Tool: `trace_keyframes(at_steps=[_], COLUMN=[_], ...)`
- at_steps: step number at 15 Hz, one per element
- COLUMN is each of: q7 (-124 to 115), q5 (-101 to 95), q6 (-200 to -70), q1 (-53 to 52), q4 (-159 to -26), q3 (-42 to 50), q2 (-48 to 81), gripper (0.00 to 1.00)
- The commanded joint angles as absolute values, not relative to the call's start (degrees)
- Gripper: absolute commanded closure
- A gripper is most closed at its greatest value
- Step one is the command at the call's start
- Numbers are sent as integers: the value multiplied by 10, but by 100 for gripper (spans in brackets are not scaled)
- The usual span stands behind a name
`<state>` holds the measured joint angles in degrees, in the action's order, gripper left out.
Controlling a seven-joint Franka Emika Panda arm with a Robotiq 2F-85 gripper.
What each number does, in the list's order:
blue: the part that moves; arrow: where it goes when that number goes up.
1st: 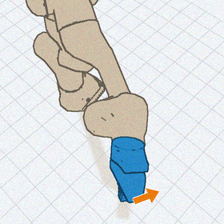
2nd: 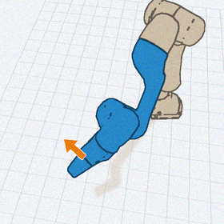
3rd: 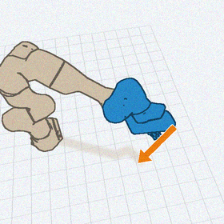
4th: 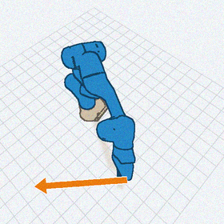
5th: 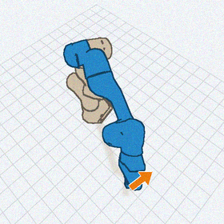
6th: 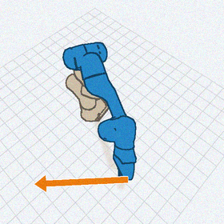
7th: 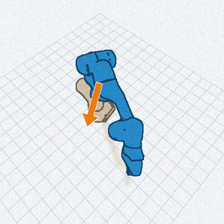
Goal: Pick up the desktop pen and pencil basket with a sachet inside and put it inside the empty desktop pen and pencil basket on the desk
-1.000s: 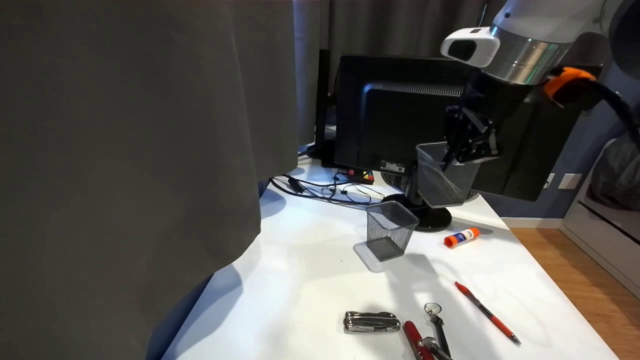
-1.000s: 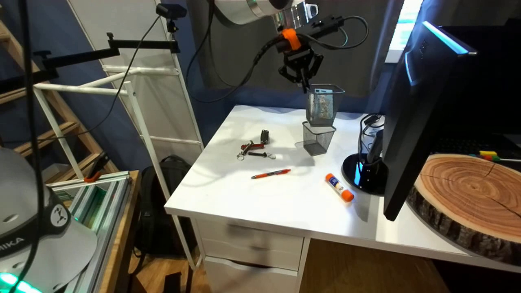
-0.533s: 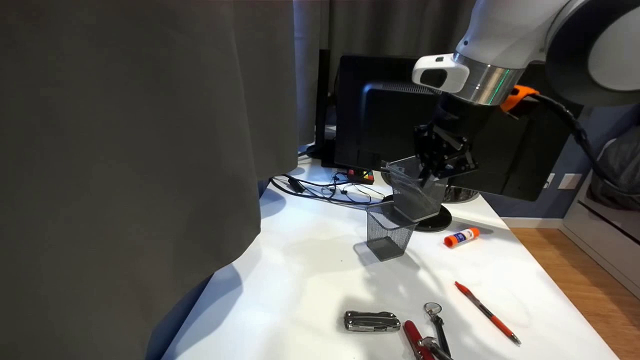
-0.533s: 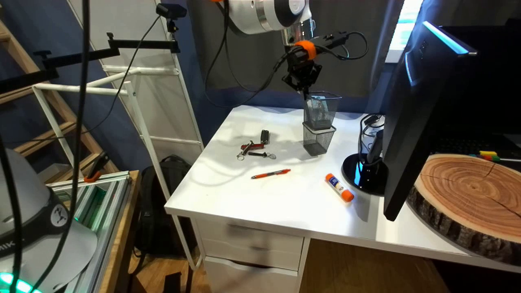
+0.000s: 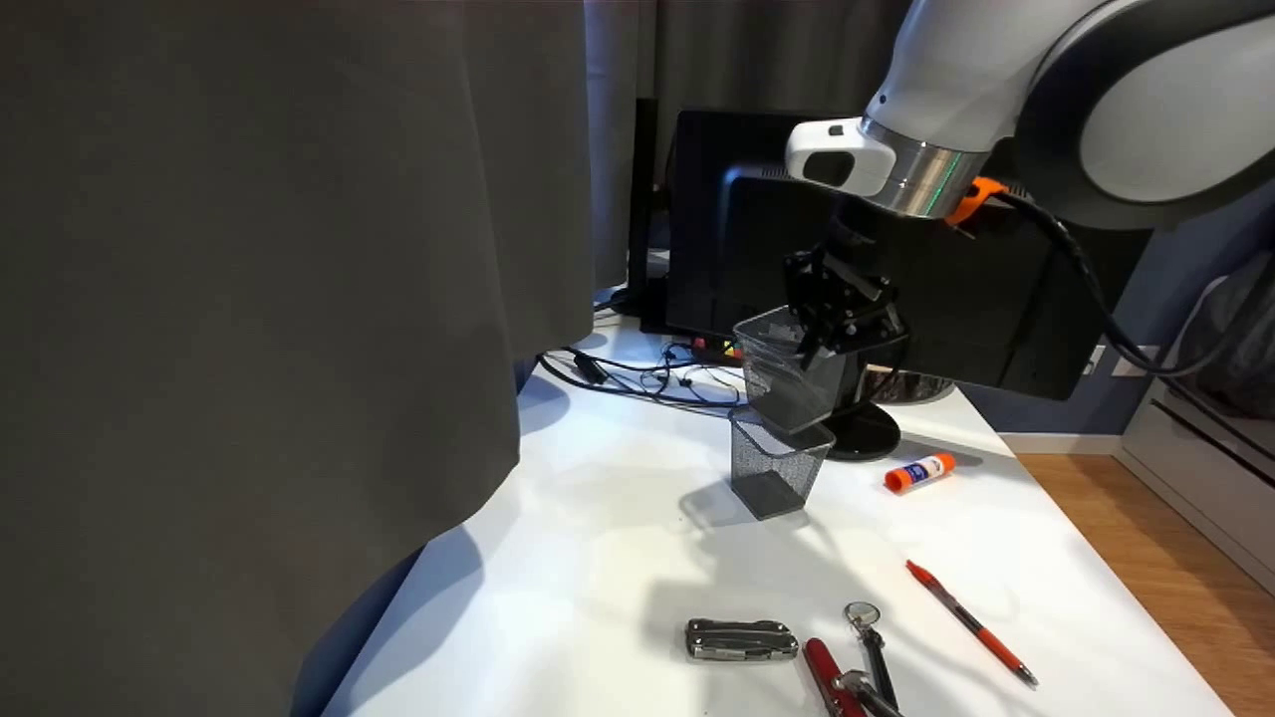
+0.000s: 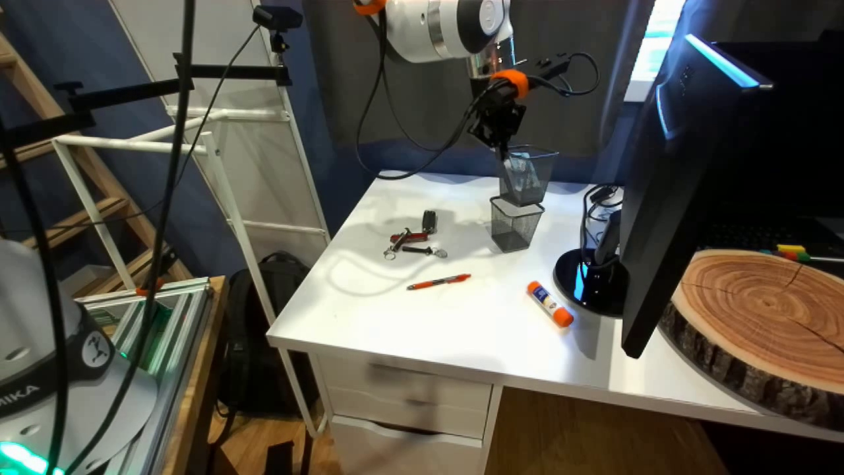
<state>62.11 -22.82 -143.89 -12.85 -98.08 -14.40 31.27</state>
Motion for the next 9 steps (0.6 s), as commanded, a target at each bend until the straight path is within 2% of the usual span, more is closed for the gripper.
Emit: trace_keyframes(at_steps=[1, 9], q7=[611, 562], q5=[-220, -214], q6=[-1452, -1467], q1=[-139, -145], q4=[-945, -926], q3=[-135, -130], q2=[334, 358], gripper=[97, 98])
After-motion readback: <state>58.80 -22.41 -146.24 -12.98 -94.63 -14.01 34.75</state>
